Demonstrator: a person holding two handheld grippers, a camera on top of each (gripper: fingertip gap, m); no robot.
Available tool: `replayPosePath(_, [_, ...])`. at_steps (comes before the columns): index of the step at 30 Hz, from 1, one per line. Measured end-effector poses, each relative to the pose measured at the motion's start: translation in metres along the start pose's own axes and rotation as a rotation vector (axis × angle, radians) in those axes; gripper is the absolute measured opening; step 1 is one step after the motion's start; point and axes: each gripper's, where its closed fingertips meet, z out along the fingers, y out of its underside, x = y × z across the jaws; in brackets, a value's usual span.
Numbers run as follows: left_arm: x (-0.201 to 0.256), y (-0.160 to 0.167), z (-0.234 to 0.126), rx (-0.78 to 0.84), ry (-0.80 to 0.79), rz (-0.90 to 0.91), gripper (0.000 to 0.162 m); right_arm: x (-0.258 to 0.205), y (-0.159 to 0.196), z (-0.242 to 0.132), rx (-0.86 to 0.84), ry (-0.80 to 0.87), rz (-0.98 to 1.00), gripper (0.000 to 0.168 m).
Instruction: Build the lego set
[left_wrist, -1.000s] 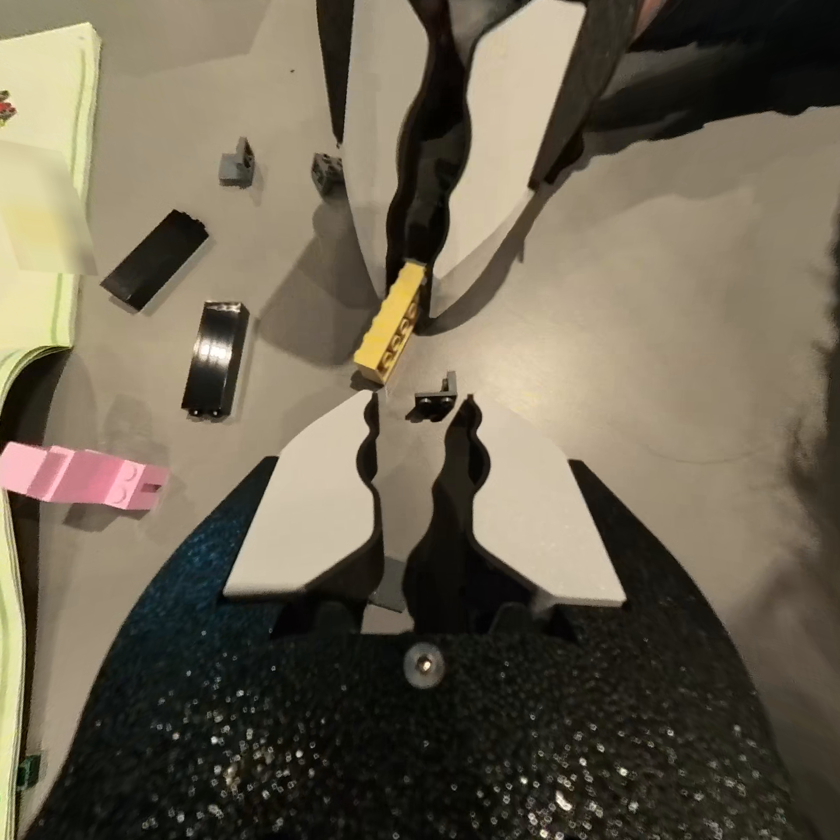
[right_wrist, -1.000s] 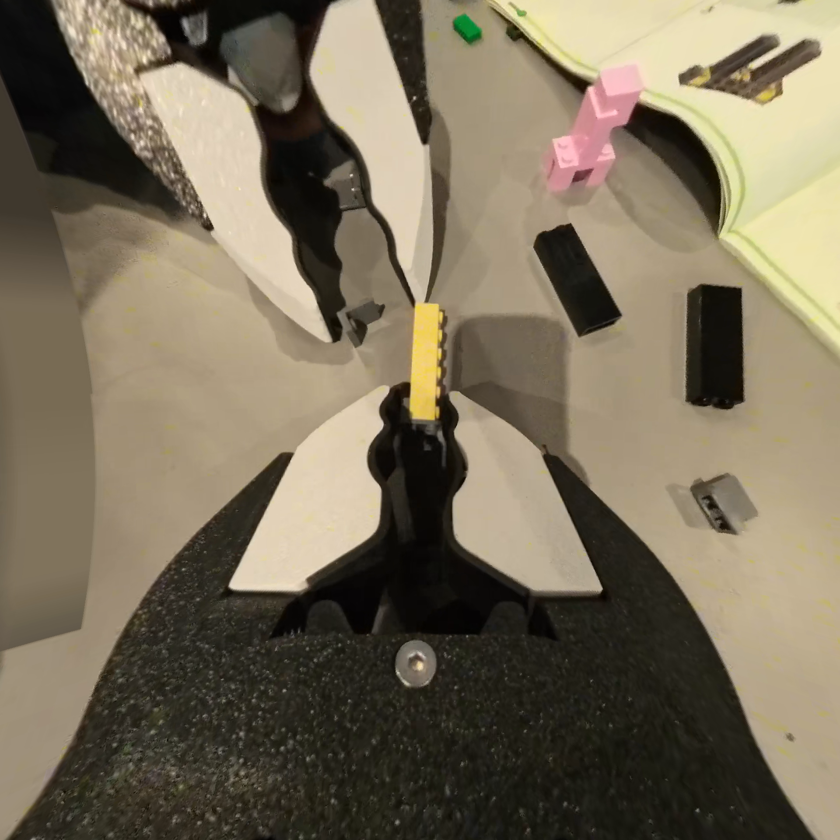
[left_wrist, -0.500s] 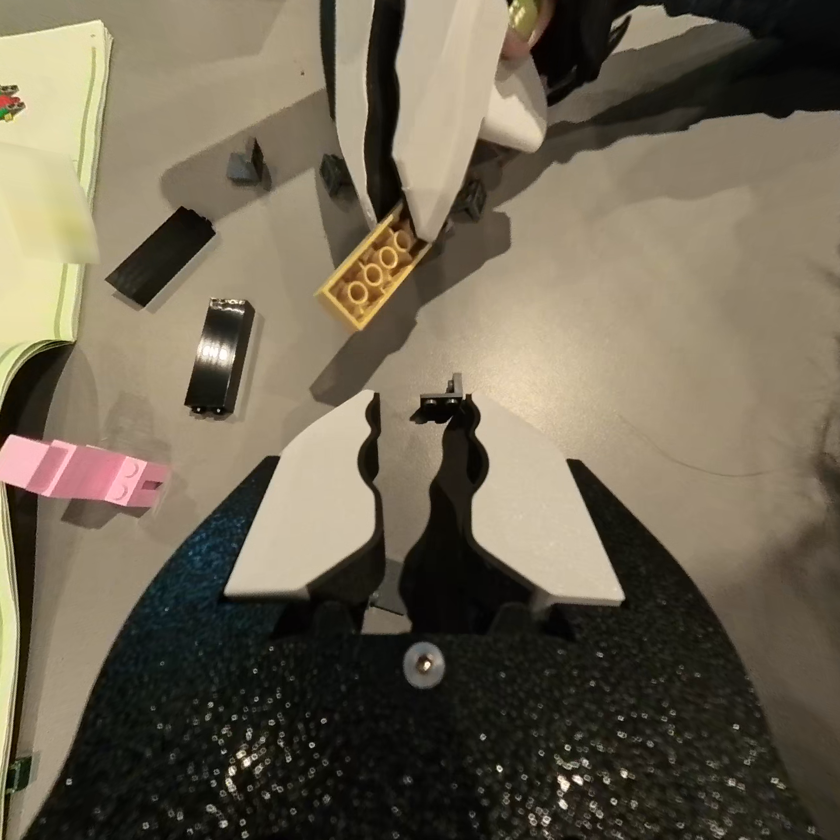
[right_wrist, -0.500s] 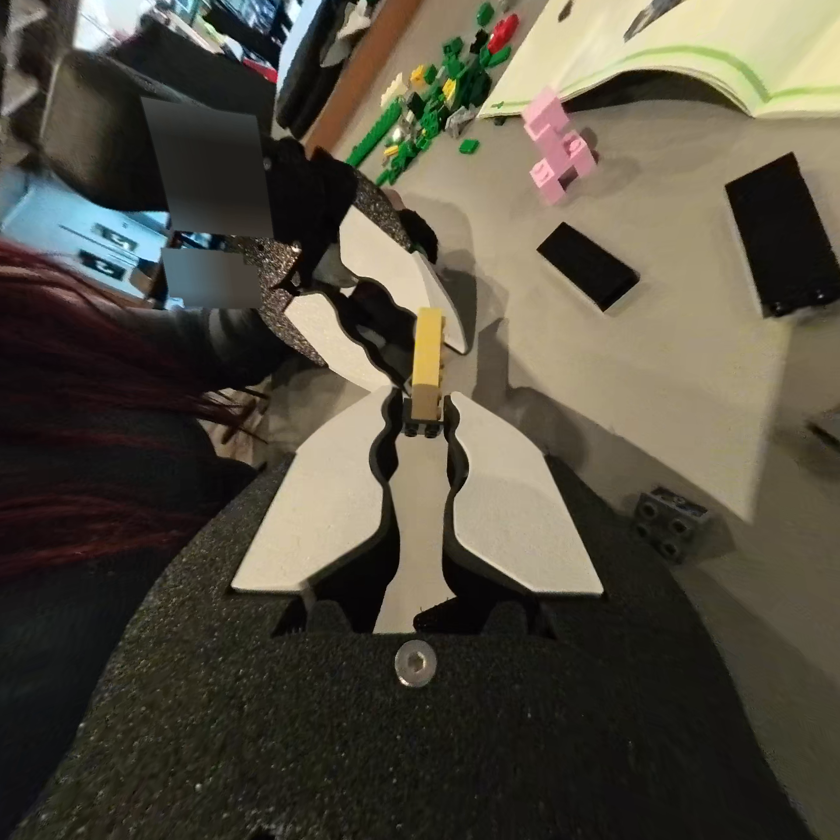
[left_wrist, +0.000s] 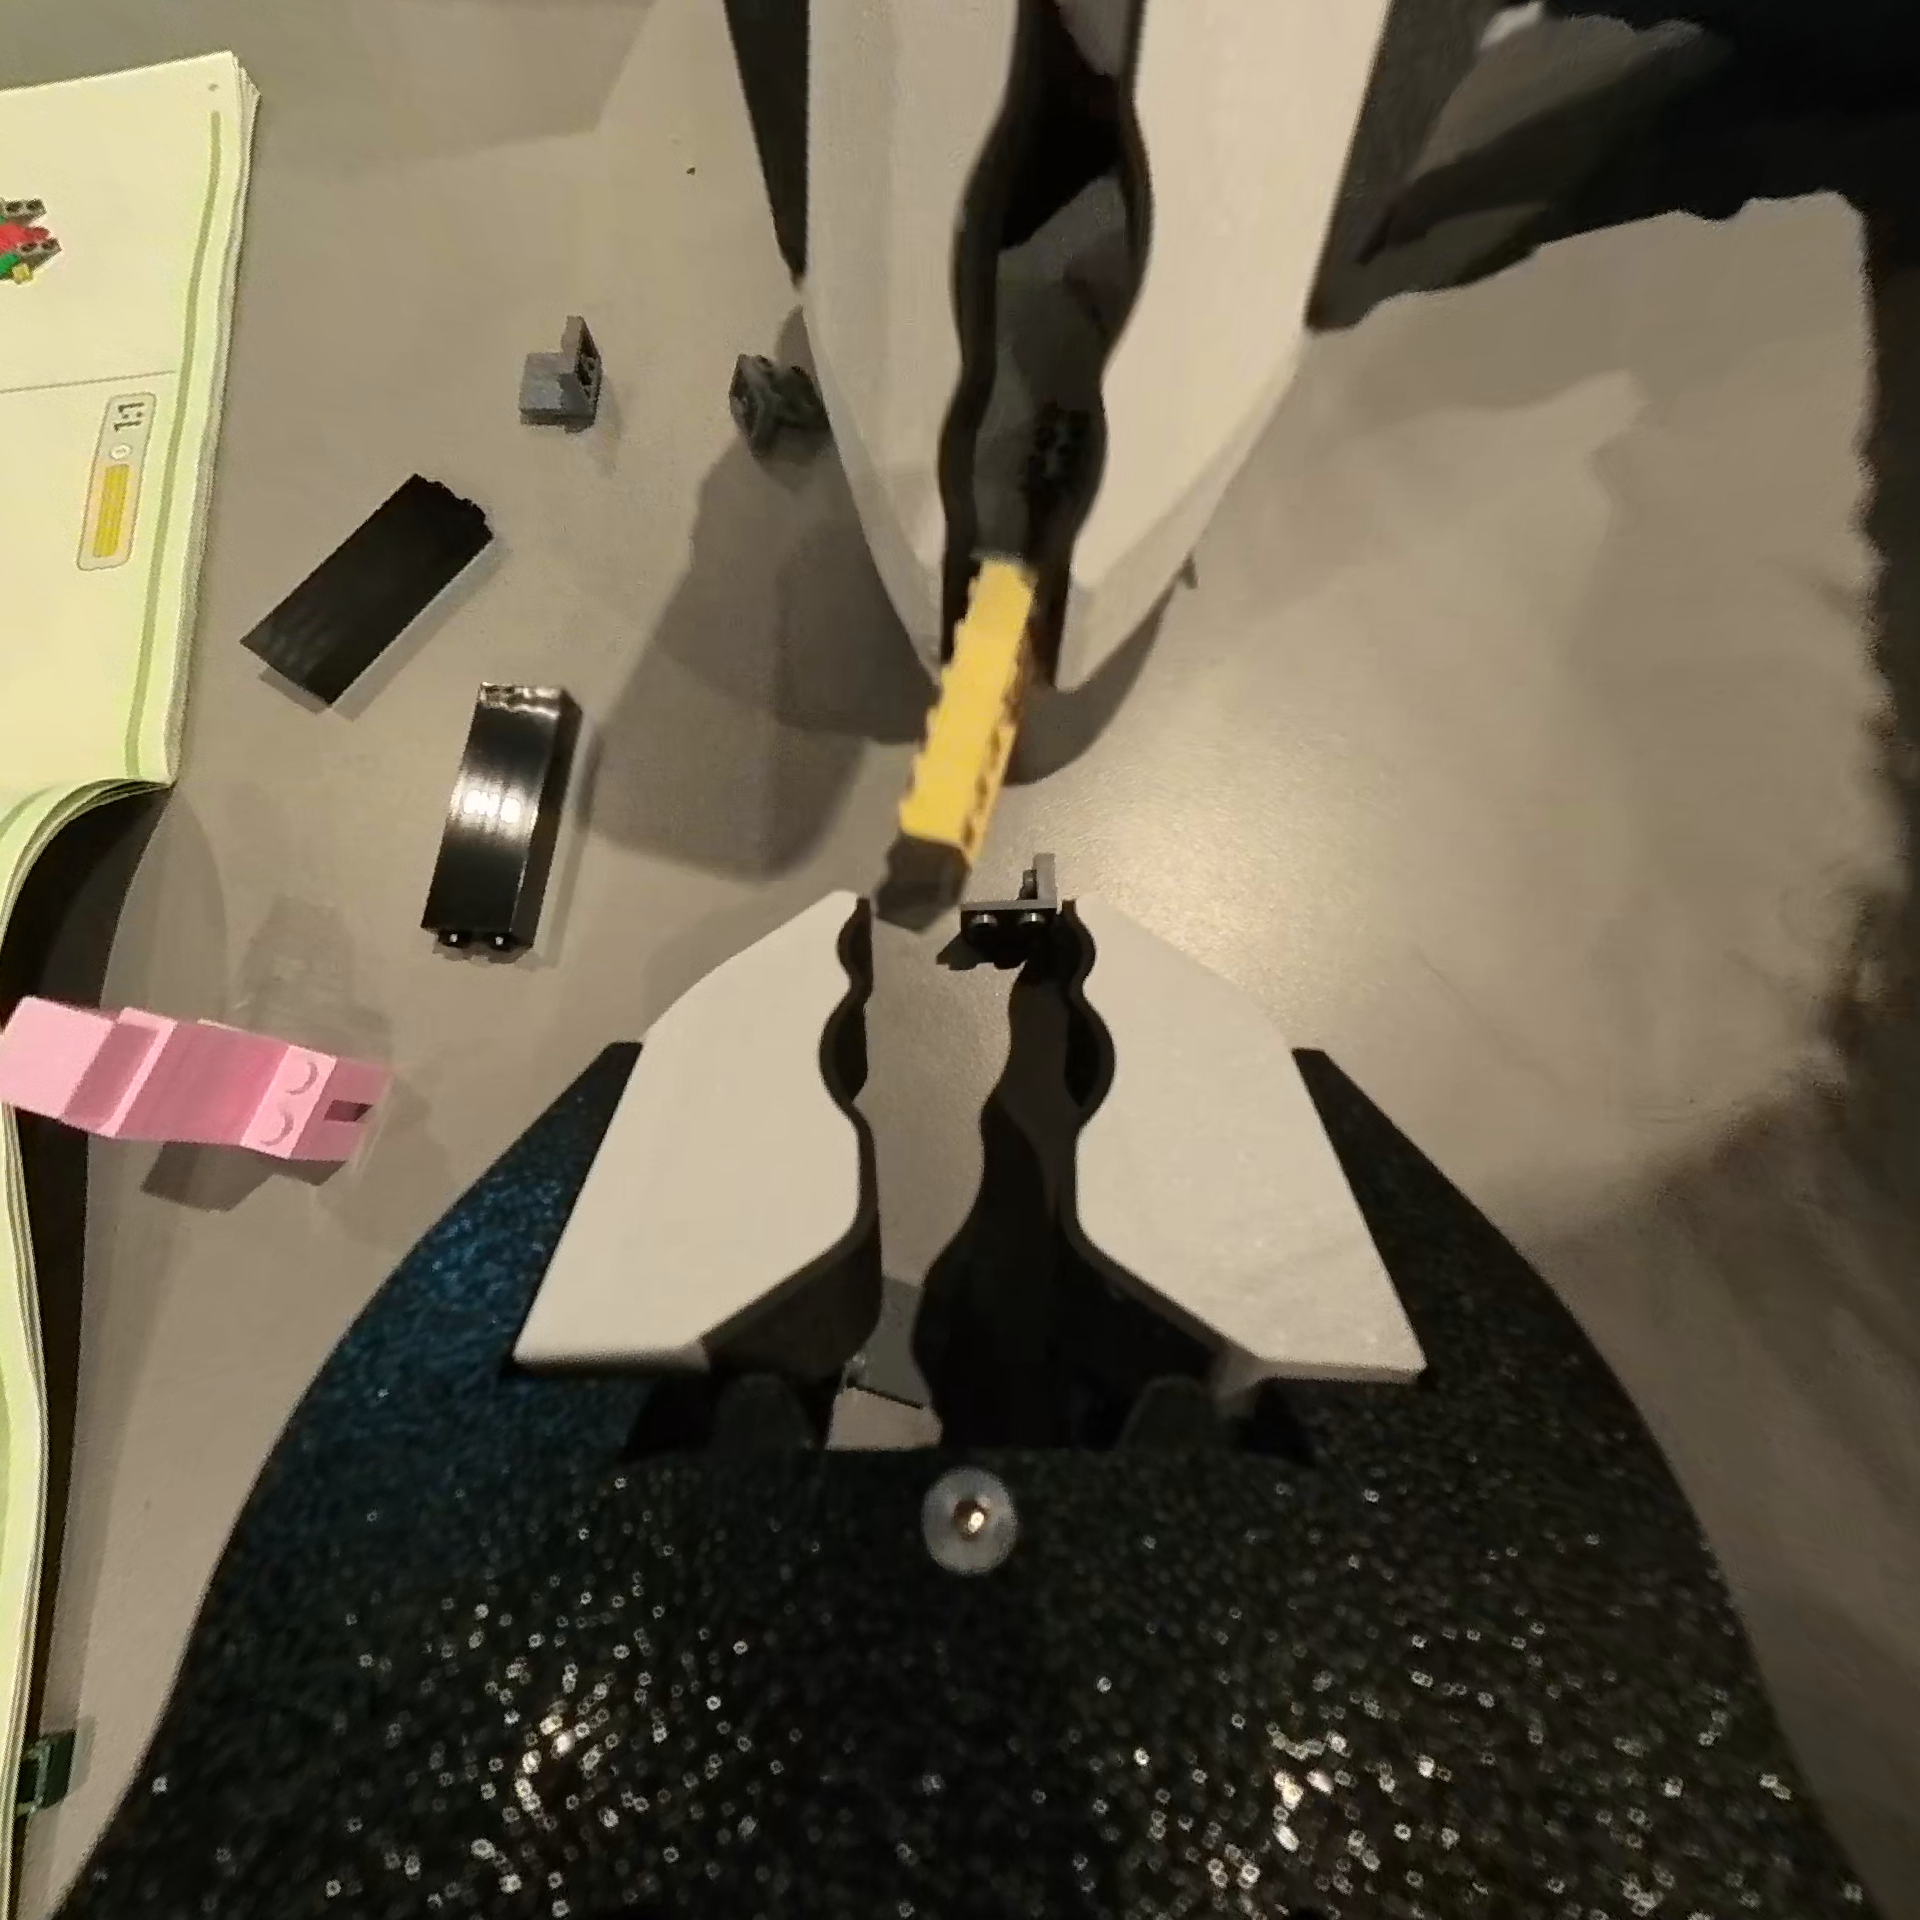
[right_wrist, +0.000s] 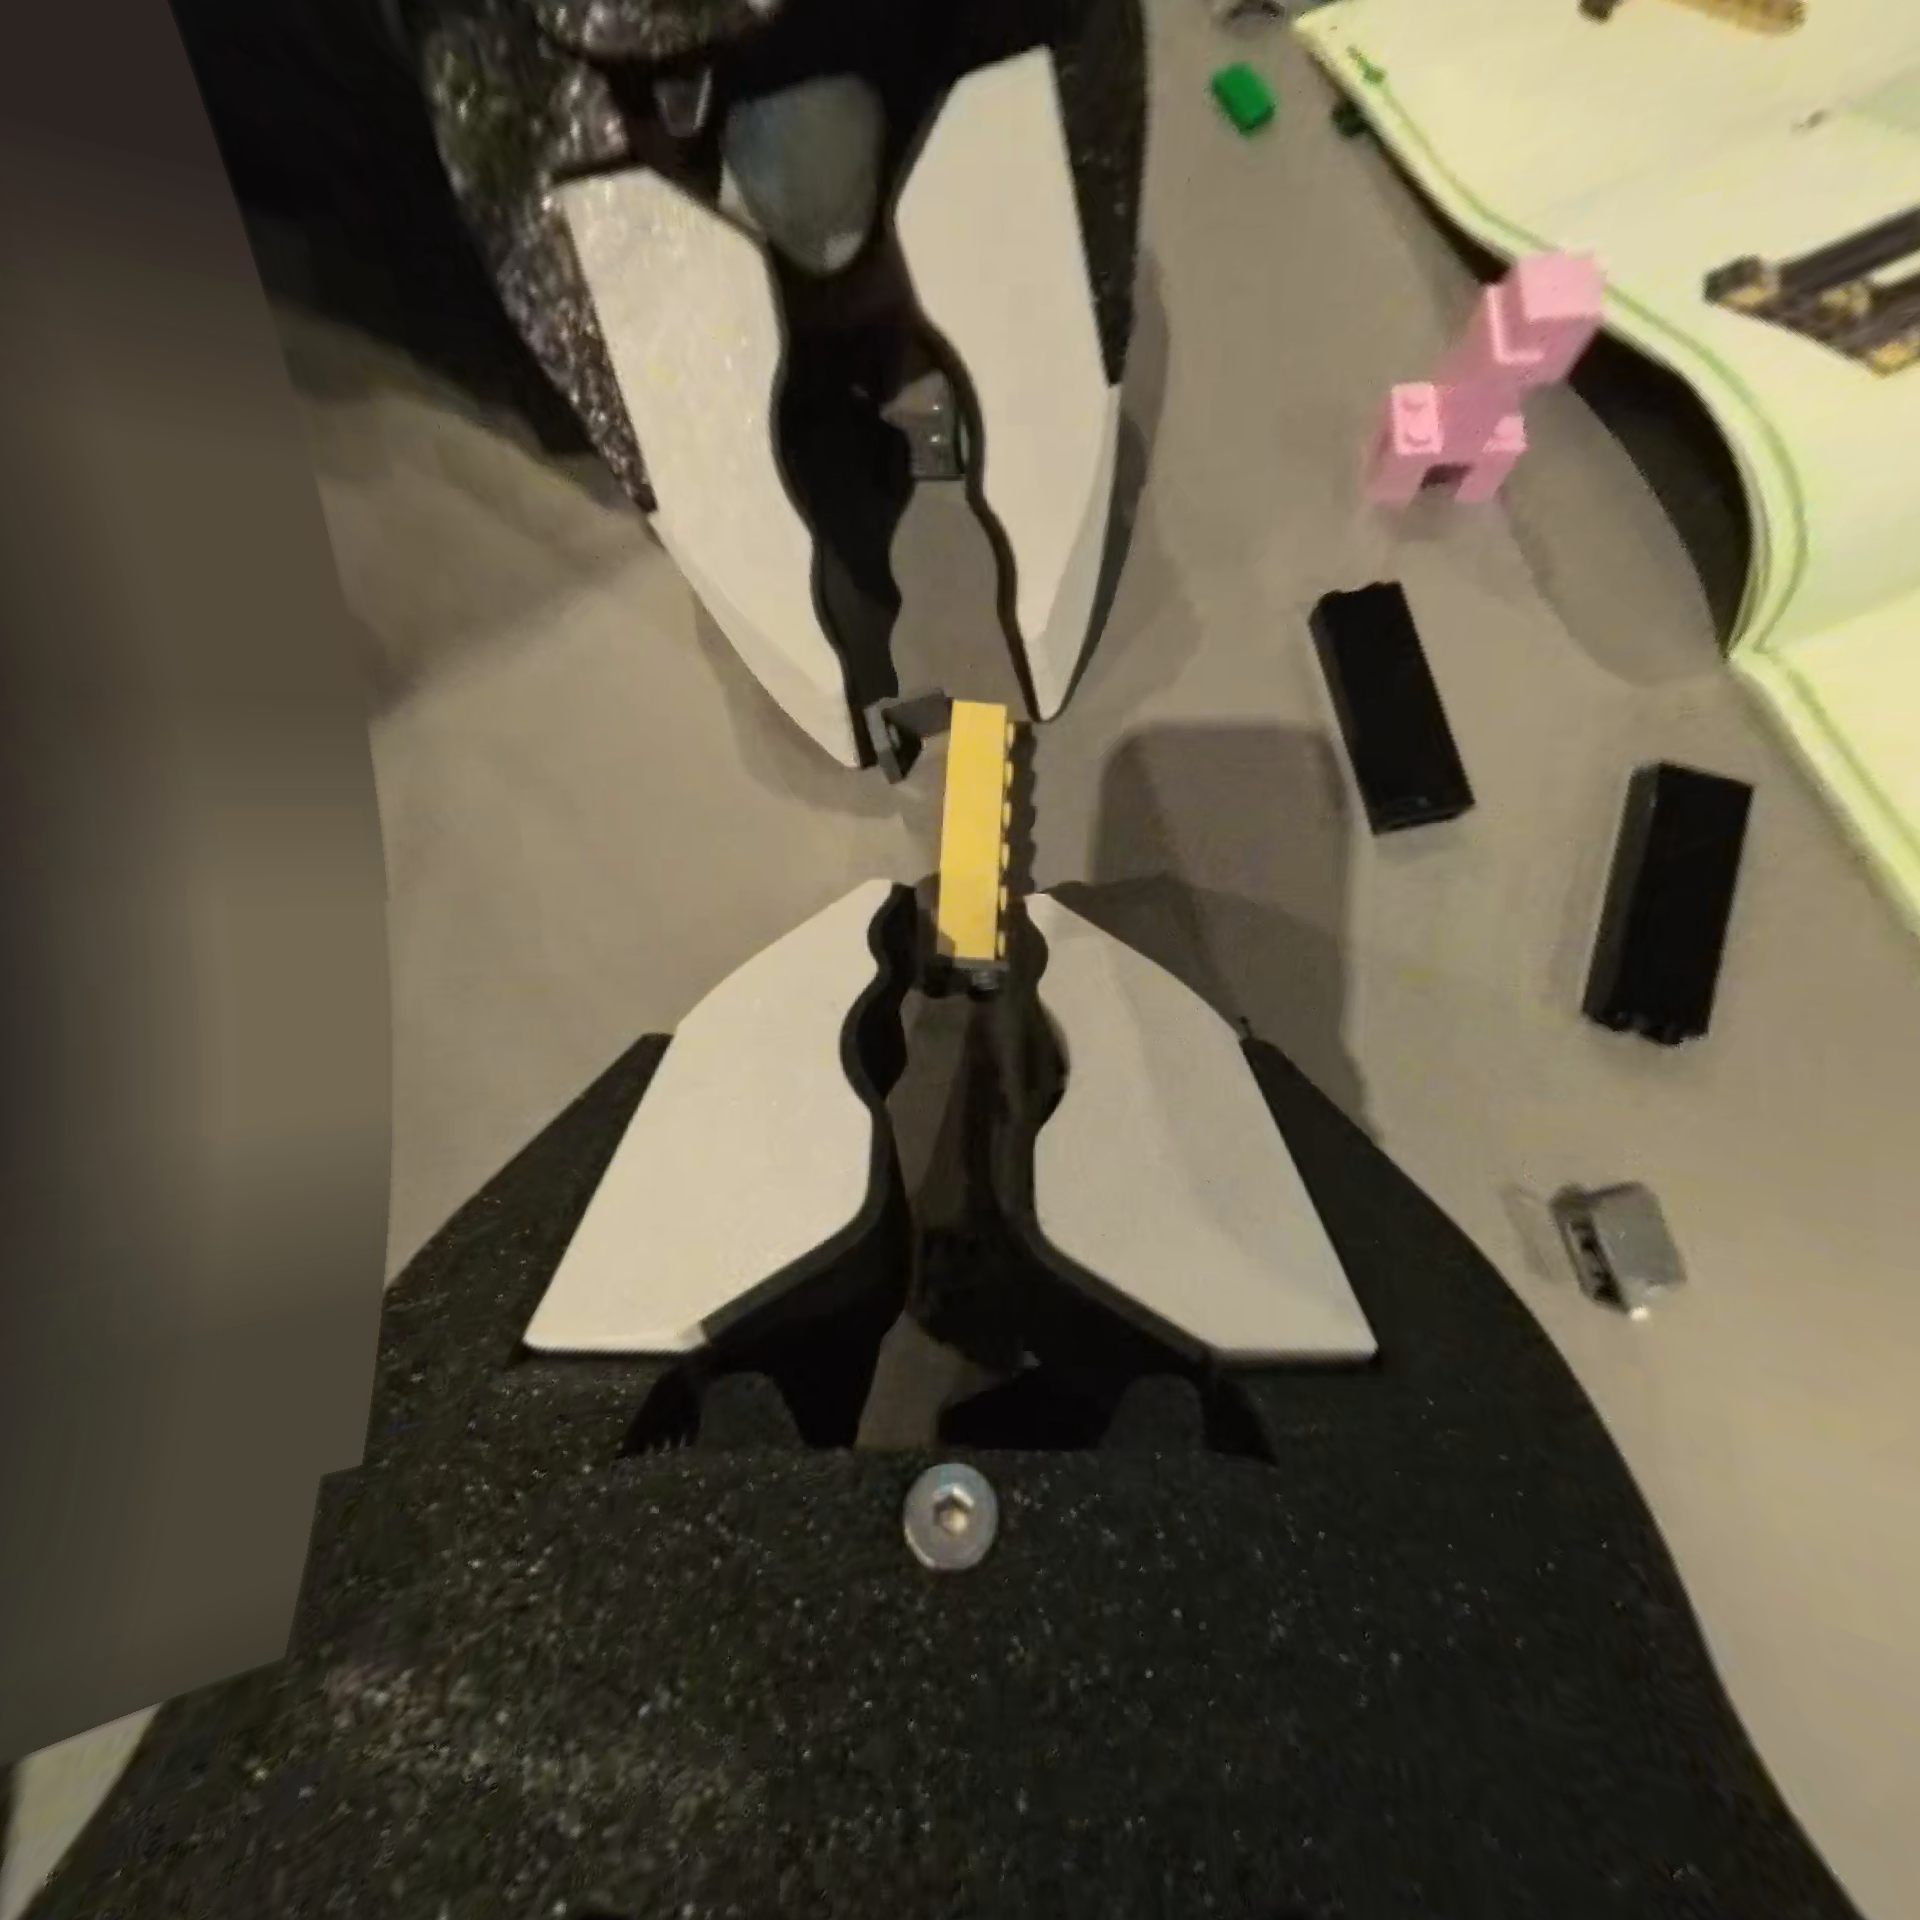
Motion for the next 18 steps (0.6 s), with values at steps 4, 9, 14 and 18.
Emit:
replayPosePath(4, [0.0013,-0.0001,0.0001,0.0,0.008,0.008,0.031,-0.0029,-0.0035,0.0048,0.007,-0.02,-0.091,0.016])
replayPosePath(9, [0.0046,-0.0006,0.0006,0.001,0.023,0.028,0.025,-0.0028,0.0008,0.0059,-0.02,-0.022,-0.185,0.017])
replayPosePath(14, [0.0054,-0.0015,0.0013,0.003,0.021,0.04,0.023,-0.0059,0.0023,0.0087,-0.019,-0.03,-0.254,0.017])
replayPosePath(18, [0.008,-0.0015,0.0016,0.002,0.041,0.049,0.021,-0.0062,0.0027,0.0102,-0.01,-0.036,-0.273,0.017])
